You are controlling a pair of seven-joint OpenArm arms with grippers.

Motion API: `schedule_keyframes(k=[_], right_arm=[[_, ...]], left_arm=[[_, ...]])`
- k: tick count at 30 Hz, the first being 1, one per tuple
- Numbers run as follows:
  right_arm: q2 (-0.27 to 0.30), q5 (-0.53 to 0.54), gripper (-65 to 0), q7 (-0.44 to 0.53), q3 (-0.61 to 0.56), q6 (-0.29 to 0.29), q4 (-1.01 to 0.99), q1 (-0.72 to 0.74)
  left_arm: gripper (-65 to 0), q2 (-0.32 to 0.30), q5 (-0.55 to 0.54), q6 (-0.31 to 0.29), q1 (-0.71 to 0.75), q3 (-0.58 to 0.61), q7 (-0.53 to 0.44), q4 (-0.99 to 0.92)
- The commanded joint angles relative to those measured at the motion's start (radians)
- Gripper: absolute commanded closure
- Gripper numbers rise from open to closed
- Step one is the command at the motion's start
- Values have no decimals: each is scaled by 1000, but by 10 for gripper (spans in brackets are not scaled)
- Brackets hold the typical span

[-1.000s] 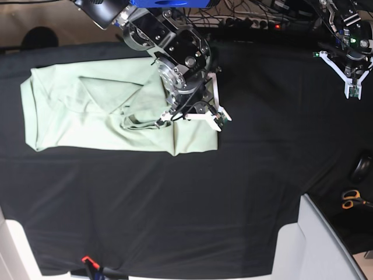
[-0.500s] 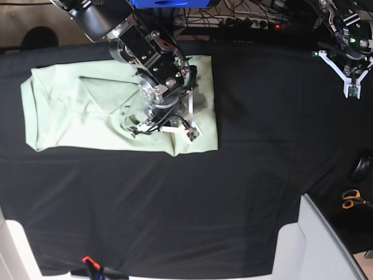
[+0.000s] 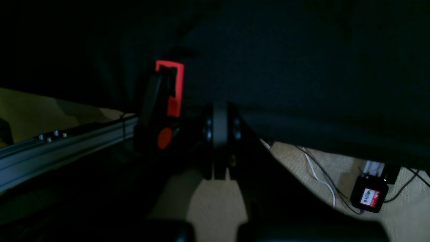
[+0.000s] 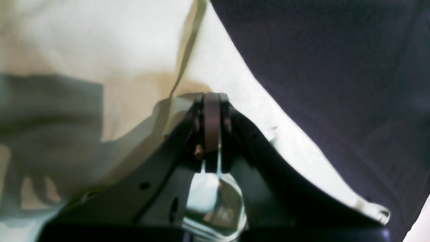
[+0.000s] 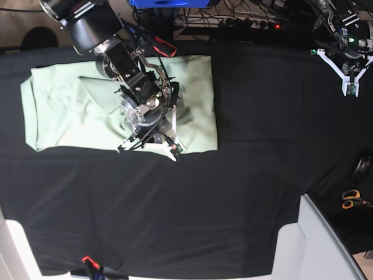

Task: Fold the T-shirt properly
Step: 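Pinch the shirt's folded edge with the right gripper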

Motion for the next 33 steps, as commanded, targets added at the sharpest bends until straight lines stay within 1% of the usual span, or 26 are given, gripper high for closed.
schedule_keyframes(k=[1,4,6,8,10,12,15,18,21,28,30,33], right_arm=[[5,-13,-3,15,5,-10,17,27],[8,-18,-3,15,7,-8,17,49],[28,-18,-3,14,0,-8,21,59],[30,-18,-3,8,0,-8,26,65],[30,-16,-3,-19,-1,-8,27,59],[24,-16,-3,-28,-38,-8,29,27],[-3,-15,-3,-32,-104,-10,61,-30],[-38,-16,-3,-31,-110,-10,67,-73],[-52,-16,-3,-28,-110,-10,66,-99],[-39,-15,-3,-26,-108,-11,64,-94],[-21,-15,-3,-26,-107,-11,64,-85],[-13,-15,-3,-26,-107,-11,64,-77]], left_arm=[[0,-11,1,5,1,-2,-10,16],[0,-11,1,5,1,1,-10,16],[0,-11,1,5,1,1,-10,17],[0,-11,2,5,1,1,-10,17],[0,-11,2,5,1,1,-10,17],[0,-11,2,5,1,1,-10,17],[0,-11,2,5,1,1,-10,17],[0,-11,2,5,-11,1,-10,17],[0,-11,2,5,-19,-4,-10,16],[0,-11,2,5,-19,-2,-10,16],[0,-11,2,5,-19,-2,-10,16],[-2,-11,2,5,-19,-4,-10,16]])
